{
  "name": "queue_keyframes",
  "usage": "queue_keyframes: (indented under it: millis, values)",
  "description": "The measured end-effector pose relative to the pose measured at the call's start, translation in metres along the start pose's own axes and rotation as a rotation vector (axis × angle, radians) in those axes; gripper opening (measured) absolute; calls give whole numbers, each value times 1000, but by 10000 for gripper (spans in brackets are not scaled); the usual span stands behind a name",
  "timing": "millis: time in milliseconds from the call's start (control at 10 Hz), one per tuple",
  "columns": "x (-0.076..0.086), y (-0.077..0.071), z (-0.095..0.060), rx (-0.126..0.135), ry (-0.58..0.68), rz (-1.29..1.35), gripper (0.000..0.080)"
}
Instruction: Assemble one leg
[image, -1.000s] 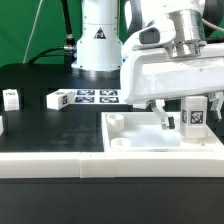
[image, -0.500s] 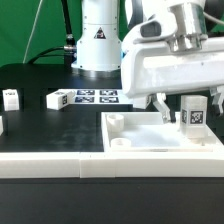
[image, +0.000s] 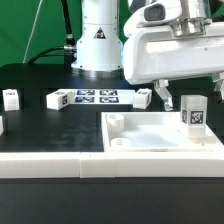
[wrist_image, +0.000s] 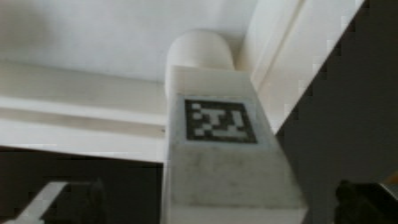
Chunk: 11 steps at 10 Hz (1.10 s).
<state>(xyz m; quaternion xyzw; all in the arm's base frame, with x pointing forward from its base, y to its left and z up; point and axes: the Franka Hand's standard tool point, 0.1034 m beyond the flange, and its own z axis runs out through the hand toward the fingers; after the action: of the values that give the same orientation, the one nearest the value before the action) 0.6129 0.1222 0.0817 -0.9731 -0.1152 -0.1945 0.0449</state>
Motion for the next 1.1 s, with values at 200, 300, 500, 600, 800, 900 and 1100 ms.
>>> queue_keyframes:
  millis: [200,300,500,600,800,900,1100]
  values:
    - [3,0,1,23,-200,24,649]
    - [3,4,1,33,-294,29,649]
    - [5,5,2,52,-449,51,649]
    - [13,5,5,51,-425,51,649]
    - [11,5,5,51,-428,51,393]
    - [11,6,5,49,-428,51,393]
    - [10,7,5,49,-428,53,292]
